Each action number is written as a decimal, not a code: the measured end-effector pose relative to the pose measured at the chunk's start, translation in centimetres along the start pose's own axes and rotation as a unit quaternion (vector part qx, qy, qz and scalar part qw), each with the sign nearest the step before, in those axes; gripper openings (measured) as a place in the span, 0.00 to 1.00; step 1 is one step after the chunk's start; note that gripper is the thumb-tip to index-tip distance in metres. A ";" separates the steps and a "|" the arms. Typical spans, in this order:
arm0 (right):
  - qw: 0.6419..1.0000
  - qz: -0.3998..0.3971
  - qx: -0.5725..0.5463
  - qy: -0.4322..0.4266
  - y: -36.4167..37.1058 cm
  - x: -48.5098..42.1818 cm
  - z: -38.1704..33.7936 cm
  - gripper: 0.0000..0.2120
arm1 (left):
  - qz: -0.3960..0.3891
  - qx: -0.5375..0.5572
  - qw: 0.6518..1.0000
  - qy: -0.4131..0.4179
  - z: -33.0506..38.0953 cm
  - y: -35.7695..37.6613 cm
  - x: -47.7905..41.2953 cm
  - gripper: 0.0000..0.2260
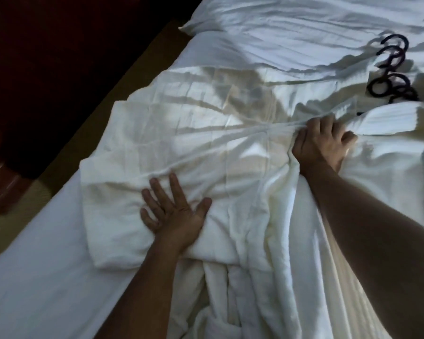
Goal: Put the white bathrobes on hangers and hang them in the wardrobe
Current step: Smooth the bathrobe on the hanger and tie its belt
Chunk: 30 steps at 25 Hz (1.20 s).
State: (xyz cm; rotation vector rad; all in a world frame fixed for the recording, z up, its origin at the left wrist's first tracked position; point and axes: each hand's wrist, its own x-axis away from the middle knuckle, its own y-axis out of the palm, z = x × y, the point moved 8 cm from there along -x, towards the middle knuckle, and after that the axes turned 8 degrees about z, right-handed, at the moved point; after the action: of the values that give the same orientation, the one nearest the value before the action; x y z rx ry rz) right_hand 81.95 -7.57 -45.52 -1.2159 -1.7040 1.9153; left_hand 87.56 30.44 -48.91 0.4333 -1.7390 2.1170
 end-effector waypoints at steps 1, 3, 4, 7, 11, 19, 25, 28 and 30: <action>1.000 0.000 0.006 -0.002 0.2 0.2 0.1 0.15 | -0.002 0.002 1.000 0.000 0.0 0.4 -0.2 0.46; 1.000 0.002 0.022 -0.011 0.3 0.3 0.1 0.15 | 0.004 -0.001 1.000 0.003 0.0 1.4 -0.8 0.46; 1.000 0.000 0.028 -0.013 0.1 0.1 0.0 0.16 | 0.012 -0.001 1.000 0.002 0.0 1.6 -1.3 0.46; 0.998 -0.070 0.004 -0.002 -0.9 1.1 -0.9 0.19 | 0.054 -0.009 0.998 0.013 -0.8 2.0 -2.1 0.46; 0.933 -0.266 -0.240 0.045 -8.6 10.7 0.0 0.30 | 0.091 0.007 0.995 0.042 -0.5 0.2 -0.9 0.44; 0.893 -0.088 -0.263 0.354 -38.7 37.6 27.6 0.28 | 0.012 0.294 0.949 0.114 -3.5 -2.3 29.7 0.18; 0.726 -0.329 -0.203 0.569 -39.3 53.0 38.5 0.17 | 0.043 0.060 0.983 0.166 -6.2 -1.6 43.4 0.31; 0.785 -0.373 -0.103 0.484 -39.1 53.4 38.7 0.10 | -0.014 0.075 0.993 0.093 -8.2 -2.0 42.3 0.21; 0.820 -0.342 -0.082 0.452 -39.6 53.0 38.3 0.06 | -0.031 0.161 0.982 0.088 -7.9 -4.3 42.0 0.16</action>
State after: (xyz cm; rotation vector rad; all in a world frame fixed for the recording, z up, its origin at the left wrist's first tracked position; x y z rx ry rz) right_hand 9.98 14.31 -31.95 -1.0678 -1.4394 0.5943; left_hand 52.33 42.50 -27.61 0.3679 -1.2739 2.3201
